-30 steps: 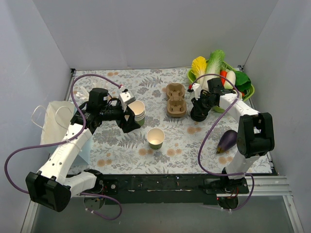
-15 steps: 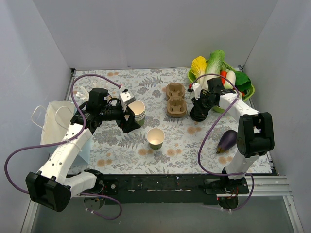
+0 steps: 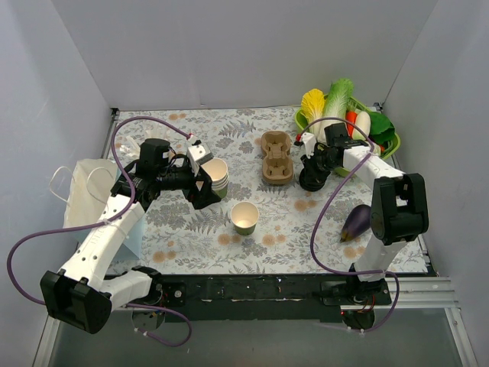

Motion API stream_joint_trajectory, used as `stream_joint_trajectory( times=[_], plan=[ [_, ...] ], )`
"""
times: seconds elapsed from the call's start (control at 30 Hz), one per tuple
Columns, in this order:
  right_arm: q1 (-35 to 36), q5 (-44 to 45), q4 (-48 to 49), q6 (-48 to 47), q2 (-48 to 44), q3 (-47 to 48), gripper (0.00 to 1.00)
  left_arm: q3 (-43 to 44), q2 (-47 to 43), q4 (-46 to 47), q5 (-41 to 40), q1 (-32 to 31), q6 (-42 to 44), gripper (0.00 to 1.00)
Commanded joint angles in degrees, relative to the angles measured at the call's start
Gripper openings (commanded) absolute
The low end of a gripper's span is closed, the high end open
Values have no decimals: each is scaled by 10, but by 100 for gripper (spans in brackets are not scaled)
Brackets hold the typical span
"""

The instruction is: Pack the takeout coffee

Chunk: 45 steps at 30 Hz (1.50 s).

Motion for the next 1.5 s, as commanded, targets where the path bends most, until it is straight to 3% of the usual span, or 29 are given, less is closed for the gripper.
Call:
stream_joint_trajectory(
  times=[0.0, 0.4, 0.67, 0.9, 1.03, 1.13, 1.17, 1.23, 1.27, 1.3, 1.37, 1.4, 1.47],
  plan=[
    [-2, -5, -9, 4, -6, 27, 11, 3, -15, -2, 11, -3, 2, 80],
    [-1, 0, -38, 4, -61, 48, 1, 3, -7, -7, 21, -3, 26, 80],
    [-2, -31, -77, 11, -98, 82, 1, 56, 30, -34, 1, -54, 76, 80],
    [-2, -222, -96, 71, -161, 98, 1, 60, 42, -11, -36, -89, 114, 80],
    [-2, -372, -39, 147, -209, 58, 1, 46, 24, 5, -46, -88, 115, 80],
    [-2, -479, 86, 244, -225, -4, 1, 40, 17, 10, -54, -89, 105, 81],
    [-1, -505, 127, 338, -225, -25, 1, 40, 16, 12, -56, -89, 101, 81],
    [3, -558, 287, 452, -215, -89, 1, 40, 16, 14, -61, -89, 90, 81],
    [6, -573, 347, 558, -210, -110, 1, 38, 13, 15, -65, -88, 85, 82],
    [14, -584, 469, 617, -203, -151, 1, 35, 10, 18, -67, -89, 78, 82],
    [18, -602, 570, 698, -185, -181, 1, 22, 7, 19, -68, -89, 74, 82],
    [25, -608, 615, 781, -177, -206, 1, 16, 3, 17, -67, -89, 73, 82],
    [36, -616, 789, 878, -157, -231, 1, 2, 1, 17, -61, -89, 69, 82]
  ],
)
